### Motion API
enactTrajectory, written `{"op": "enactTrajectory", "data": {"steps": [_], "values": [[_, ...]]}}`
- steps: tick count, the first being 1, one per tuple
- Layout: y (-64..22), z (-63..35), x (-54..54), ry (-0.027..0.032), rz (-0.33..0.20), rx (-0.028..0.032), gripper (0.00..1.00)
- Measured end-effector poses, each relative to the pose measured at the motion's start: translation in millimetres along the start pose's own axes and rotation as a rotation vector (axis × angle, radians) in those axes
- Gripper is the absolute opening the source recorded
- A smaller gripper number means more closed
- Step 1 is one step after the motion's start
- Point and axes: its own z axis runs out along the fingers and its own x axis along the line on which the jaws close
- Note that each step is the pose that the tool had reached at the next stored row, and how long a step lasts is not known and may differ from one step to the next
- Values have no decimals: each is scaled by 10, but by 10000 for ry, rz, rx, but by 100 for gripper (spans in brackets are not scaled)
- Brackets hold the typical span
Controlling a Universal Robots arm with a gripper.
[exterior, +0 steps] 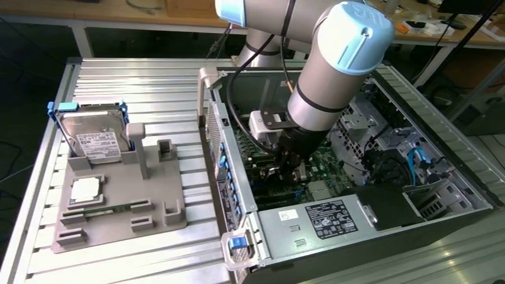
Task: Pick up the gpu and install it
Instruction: 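Insert the gpu into the slot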
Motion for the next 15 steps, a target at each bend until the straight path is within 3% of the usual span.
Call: {"op": "enactTrajectory", "data": {"steps": [14,15], "values": [[0,0,4,-1,0,0,27],[1,4,4,-9,3,4,31]]}}
